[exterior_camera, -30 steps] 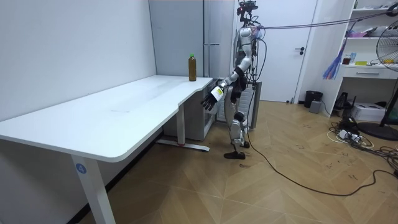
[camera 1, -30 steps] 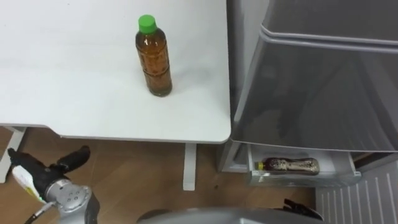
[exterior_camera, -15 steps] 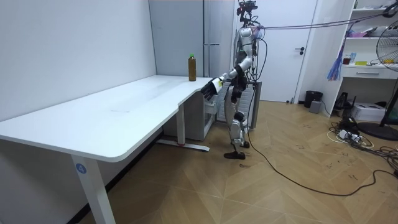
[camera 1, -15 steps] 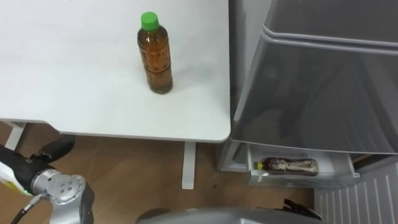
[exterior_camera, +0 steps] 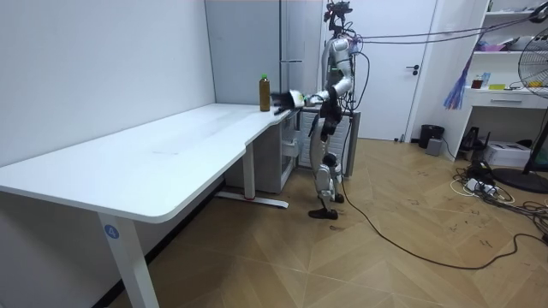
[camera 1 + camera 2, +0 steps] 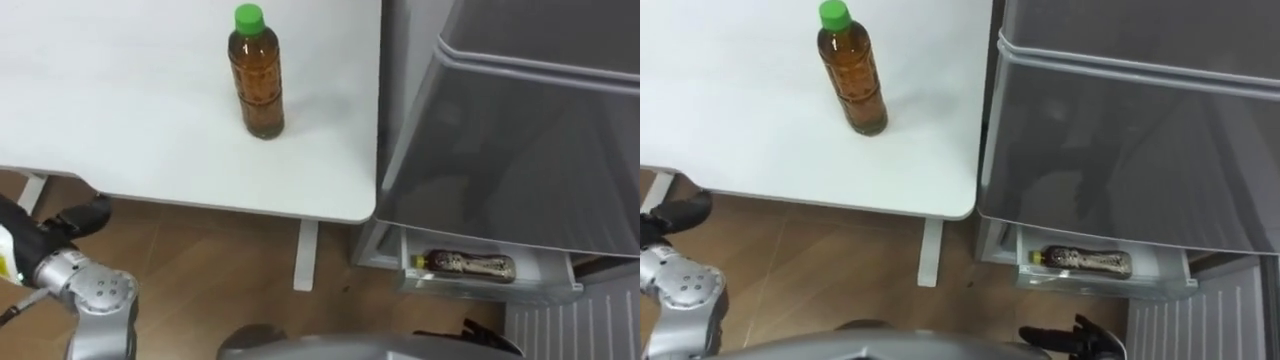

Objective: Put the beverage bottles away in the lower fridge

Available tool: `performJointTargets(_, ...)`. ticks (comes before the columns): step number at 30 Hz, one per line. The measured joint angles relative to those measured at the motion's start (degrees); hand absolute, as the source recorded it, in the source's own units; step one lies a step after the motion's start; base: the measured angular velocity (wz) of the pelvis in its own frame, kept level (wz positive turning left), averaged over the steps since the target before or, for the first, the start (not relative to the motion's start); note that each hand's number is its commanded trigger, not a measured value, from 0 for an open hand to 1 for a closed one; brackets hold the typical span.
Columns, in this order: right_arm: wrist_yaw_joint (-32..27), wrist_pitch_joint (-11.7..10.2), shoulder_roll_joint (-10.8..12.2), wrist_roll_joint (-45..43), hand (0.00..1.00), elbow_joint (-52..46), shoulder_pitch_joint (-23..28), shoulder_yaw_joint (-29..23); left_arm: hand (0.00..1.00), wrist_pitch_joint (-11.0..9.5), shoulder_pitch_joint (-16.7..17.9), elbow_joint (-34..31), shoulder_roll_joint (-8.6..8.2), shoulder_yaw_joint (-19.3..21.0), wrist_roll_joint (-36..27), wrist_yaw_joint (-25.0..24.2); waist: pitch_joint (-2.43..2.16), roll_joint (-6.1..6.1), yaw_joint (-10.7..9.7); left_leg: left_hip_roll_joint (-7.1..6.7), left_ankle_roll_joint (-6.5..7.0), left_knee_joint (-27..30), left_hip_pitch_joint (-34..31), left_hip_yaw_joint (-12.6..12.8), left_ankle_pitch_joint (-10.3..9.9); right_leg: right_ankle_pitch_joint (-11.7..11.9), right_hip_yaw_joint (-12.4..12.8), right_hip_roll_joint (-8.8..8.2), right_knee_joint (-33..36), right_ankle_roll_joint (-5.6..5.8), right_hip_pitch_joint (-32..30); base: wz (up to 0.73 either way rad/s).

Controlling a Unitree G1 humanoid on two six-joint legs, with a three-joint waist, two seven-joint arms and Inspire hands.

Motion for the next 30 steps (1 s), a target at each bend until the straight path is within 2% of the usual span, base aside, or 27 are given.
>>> performJointTargets(1,0.2,-0.1,-0.9,-0.9,0.00,0.2,0.0,-0.1,0.00,-2.5,-1.3,-7.4,2.82,0.1,2.3,0.4,-0.25,0.80,0.1,-0.15,0.04,-0.3,0.0,-0.1,0.0,0.0,-0.1,-0.10,0.0,0.00,0.1,0.00)
performJointTargets(2,0.4,-0.2,-1.4,-1.2,0.00,0.3,0.0,0.0,0.00,-3.7,-2.1,-10.4,4.18,0.5,3.7,0.4,-0.42,1.39,0.0,-0.27,0.12,-0.5,0.2,0.0,0.0,0.0,-0.1,-0.24,0.0,0.00,0.2,-0.10)
performJointTargets(3,0.5,-0.3,-2.8,-1.8,0.00,0.4,0.1,0.1,0.00,-6.2,-3.0,-15.1,5.86,1.9,6.5,0.5,-0.61,1.95,-0.2,-0.58,0.44,-1.1,0.5,0.3,0.2,0.0,-0.1,-0.58,0.0,0.01,0.2,-0.23)
performJointTargets(4,0.5,-0.3,-3.9,-2.3,0.00,0.6,0.0,-0.1,0.00,-7.6,-3.8,-18.4,6.40,3.4,10.1,0.5,-0.71,3.32,-0.5,-0.96,0.83,-2.0,1.3,0.9,0.6,-0.1,0.0,-1.08,0.0,0.11,0.4,-0.28)
performJointTargets(5,0.5,-0.3,-4.3,-2.4,0.00,0.9,0.0,-0.3,0.00,-8.1,-3.9,-19.5,6.51,4.0,12.1,0.7,-0.85,3.91,-0.6,-1.19,0.98,-2.7,1.6,1.2,0.8,-0.1,0.0,-1.34,-0.1,0.21,0.5,-0.26)
performJointTargets(6,0.5,-0.4,-4.6,-2.4,0.00,1.7,-0.1,-1.3,0.00,-8.4,-3.8,-20.7,6.56,5.2,16.9,0.8,-0.91,4.48,-1.3,-1.76,1.16,-3.8,2.4,1.0,1.4,-0.2,0.0,-1.77,-0.8,0.28,0.9,-0.11)
performJointTargets(8,0.7,-0.4,-4.3,-2.4,0.00,1.9,-0.1,-1.7,0.00,-8.4,-2.7,-21.5,6.36,5.8,22.3,0.4,-1.07,4.25,-2.0,-1.96,1.12,-4.9,3.5,1.1,2.1,-0.4,0.0,-1.93,-1.0,0.25,1.0,-0.03)
performJointTargets(10,1.0,-0.4,-4.2,-2.4,0.00,2.5,-0.1,-1.4,0.00,-7.5,0.1,-21.5,5.61,5.7,27.3,-1.7,-1.40,3.01,-2.1,-1.90,1.08,-4.7,3.5,0.9,2.1,-0.5,0.1,-1.81,-1.0,0.12,1.1,-0.02)
performJointTargets(11,1.0,-0.4,-4.2,-2.4,0.00,3.0,-0.1,-1.3,0.00,-7.1,0.3,-21.4,5.45,5.6,28.3,-2.3,-1.46,2.61,-2.1,-1.90,1.07,-4.6,3.5,0.9,2.1,-0.5,0.0,-1.80,-1.0,0.12,1.1,0.07)
performJointTargets(12,0.9,-0.4,-4.2,-2.4,0.00,4.1,-0.1,-1.2,0.00,-6.6,0.4,-21.4,5.36,5.6,29.7,-3.2,-1.73,2.27,-2.0,-1.92,1.07,-4.4,3.3,0.7,2.1,-0.5,-0.1,-1.80,-0.9,0.12,1.2,0.09)
performJointTargets(16,-1.0,-0.2,-4.3,-3.9,0.00,6.4,0.0,-1.1,0.00,-5.0,0.3,-21.4,5.35,4.8,32.4,-5.2,-1.42,1.56,-2.0,-1.91,1.18,-4.2,3.3,0.1,1.7,-0.4,0.0,-1.77,-0.6,0.18,1.2,0.04)
performJointTargets(17,-1.1,-0.2,-4.3,-4.3,0.00,6.7,0.1,-1.1,0.00,-5.0,0.3,-21.4,5.36,4.6,32.8,-5.4,-1.38,1.66,-2.0,-1.91,1.22,-4.1,3.3,0.1,1.6,-0.4,0.1,-1.77,-0.5,0.19,1.2,-0.04)
performJointTargets(21,-0.8,0.3,-4.9,-7.8,0.00,6.9,0.1,-1.1,0.00,-5.2,0.1,-21.9,5.35,3.4,32.0,-6.6,-1.08,3.42,-2.2,-1.89,1.40,-4.0,3.3,0.2,1.4,-0.3,0.9,-1.78,0.2,0.26,1.0,-0.08)
performJointTargets(22,-0.8,0.3,-5.3,-8.2,0.00,6.9,0.0,-0.7,0.00,-5.7,0.1,-22.1,5.29,2.9,31.3,-6.9,-0.81,3.46,-2.3,-1.90,1.41,-4.1,3.3,0.3,1.4,-0.3,0.9,-1.78,0.2,0.27,1.0,-0.09)
performJointTargets(24,-0.8,0.3,-5.7,-8.2,0.00,6.9,-0.2,-0.1,0.00,-6.3,0.1,-22.2,4.76,2.0,29.8,-7.9,-0.99,3.76,-2.8,-1.89,1.39,-4.0,3.4,0.3,1.4,-0.3,0.8,-1.78,0.2,0.27,1.2,-0.02)
performJointTargets(26,-0.8,0.3,-5.7,-8.4,0.00,6.9,-0.4,0.2,0.00,-6.6,0.0,-22.4,4.11,1.7,28.3,-9.3,-0.96,4.05,-3.4,-1.89,1.25,-4.0,3.4,0.1,1.5,-0.4,0.6,-1.72,0.0,0.22,1.1,0.02)
performJointTargets(28,-0.8,0.9,-5.8,-8.6,0.00,6.9,-0.6,1.0,0.00,-6.6,-0.1,-23.0,3.98,0.0,24.0,-11.2,-1.02,3.93,-3.7,-1.85,1.13,-4.1,3.4,0.3,1.7,-0.5,0.7,-1.62,-0.5,0.14,1.1,0.00)
performJointTargets(30,-0.8,1.7,-5.8,-8.6,0.00,7.0,-1.1,2.1,0.00,-6.5,-0.7,-23.6,3.86,-1.7,16.6,-14.3,-1.00,3.60,-4.1,-1.83,1.03,-4.3,3.5,0.3,1.8,-0.5,0.7,-1.59,-0.7,0.10,1.1,0.00)
